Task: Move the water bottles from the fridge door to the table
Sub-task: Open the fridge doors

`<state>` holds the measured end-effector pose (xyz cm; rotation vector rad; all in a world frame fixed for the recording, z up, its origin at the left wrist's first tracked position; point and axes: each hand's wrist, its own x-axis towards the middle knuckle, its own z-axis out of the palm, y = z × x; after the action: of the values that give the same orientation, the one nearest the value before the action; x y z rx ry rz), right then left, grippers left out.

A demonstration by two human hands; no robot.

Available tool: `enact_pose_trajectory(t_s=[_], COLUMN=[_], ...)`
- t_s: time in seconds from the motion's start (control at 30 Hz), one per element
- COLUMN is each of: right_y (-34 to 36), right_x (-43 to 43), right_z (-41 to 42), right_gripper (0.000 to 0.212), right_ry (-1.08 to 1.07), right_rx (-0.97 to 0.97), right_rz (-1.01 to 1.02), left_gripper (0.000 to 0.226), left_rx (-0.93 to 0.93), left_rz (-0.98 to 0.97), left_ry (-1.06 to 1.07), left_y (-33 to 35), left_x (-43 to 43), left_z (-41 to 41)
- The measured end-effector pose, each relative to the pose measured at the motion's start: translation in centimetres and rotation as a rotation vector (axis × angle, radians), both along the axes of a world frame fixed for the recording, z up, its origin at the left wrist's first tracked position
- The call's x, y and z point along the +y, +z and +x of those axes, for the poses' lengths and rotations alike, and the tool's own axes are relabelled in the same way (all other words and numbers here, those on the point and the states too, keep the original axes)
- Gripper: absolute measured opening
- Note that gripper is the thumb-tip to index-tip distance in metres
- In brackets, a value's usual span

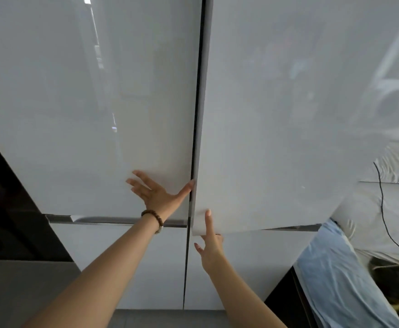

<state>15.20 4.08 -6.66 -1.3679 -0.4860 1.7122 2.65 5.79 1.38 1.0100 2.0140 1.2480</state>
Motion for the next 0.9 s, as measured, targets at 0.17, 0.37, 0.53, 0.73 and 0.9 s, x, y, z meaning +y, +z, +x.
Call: enact_pose_trajectory(t_s=[0.17, 0.37, 0.53, 0.73, 0.9], right_y=[1.5, 4.8, 8.5, 11.3, 12.1], right_x=[-6.4, -15.4, -20.7, -24.1, -24.3], right_z=[3.2, 7.4, 11.1, 15.9, 23.5], right_gripper=[0.113, 0.12, 0.081, 0.081, 0.082], right_ry=[-0.006, 0.001, -0.154, -0.437, -0.579], right_rx=[0.103, -0.121, -0.355, -0.583, -0.679], right_rz=[0.046, 0.196, 0.612, 0.797, 0.722], left_gripper=[0.134, 0.11, 0.082, 0.059, 0.059], left_rx=[-0.024, -0.126, -0.161, -0.202, 0.087], left_rz=[0.283, 0.372, 0.348, 0.291, 0.704], left_ry=[-0.274, -0.667, -0.716, -0.954, -0.659], left_y=[3.0, 7.2, 7.3, 9.2, 11.9], left_x=[-4.3, -10.5, -15.5, -20.2, -21.9], left_z=[2.8, 8.7, 12.9, 17.1, 21.9])
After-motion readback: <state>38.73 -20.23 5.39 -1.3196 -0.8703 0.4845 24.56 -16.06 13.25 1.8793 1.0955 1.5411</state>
